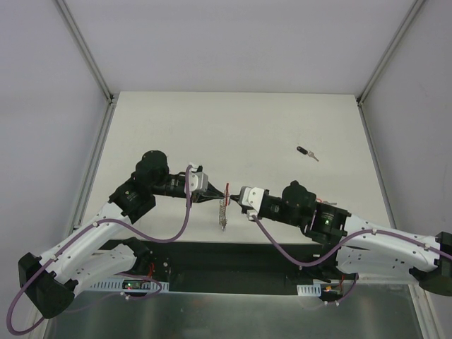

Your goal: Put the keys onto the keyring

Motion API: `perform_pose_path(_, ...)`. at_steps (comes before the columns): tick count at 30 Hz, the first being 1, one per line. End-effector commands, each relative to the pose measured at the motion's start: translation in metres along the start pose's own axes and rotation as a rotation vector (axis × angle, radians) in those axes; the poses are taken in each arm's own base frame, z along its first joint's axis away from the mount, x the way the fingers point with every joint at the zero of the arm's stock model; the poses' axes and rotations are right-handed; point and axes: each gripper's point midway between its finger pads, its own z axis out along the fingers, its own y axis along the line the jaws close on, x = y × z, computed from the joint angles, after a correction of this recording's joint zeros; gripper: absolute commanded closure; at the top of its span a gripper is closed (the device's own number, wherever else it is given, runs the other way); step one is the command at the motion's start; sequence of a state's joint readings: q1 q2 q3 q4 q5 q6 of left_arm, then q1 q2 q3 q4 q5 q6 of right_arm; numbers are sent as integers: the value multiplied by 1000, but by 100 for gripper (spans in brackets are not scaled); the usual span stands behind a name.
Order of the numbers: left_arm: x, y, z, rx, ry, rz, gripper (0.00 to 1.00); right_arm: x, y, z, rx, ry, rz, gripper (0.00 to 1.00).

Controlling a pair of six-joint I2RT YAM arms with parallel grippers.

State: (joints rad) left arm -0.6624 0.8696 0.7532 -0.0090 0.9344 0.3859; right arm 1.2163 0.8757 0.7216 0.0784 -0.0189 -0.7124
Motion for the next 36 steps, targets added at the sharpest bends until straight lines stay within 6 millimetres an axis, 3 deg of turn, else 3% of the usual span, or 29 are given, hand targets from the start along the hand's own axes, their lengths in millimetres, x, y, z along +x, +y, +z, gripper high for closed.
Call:
perform_pose_path(1,-12,-3,3,28,-48,53,100,-38,-17,-8,57,-111,-11,99)
perform_pose_path(36,-9,-4,5,46,-46,37,100,-47,-11,-7,18,-135,4,99)
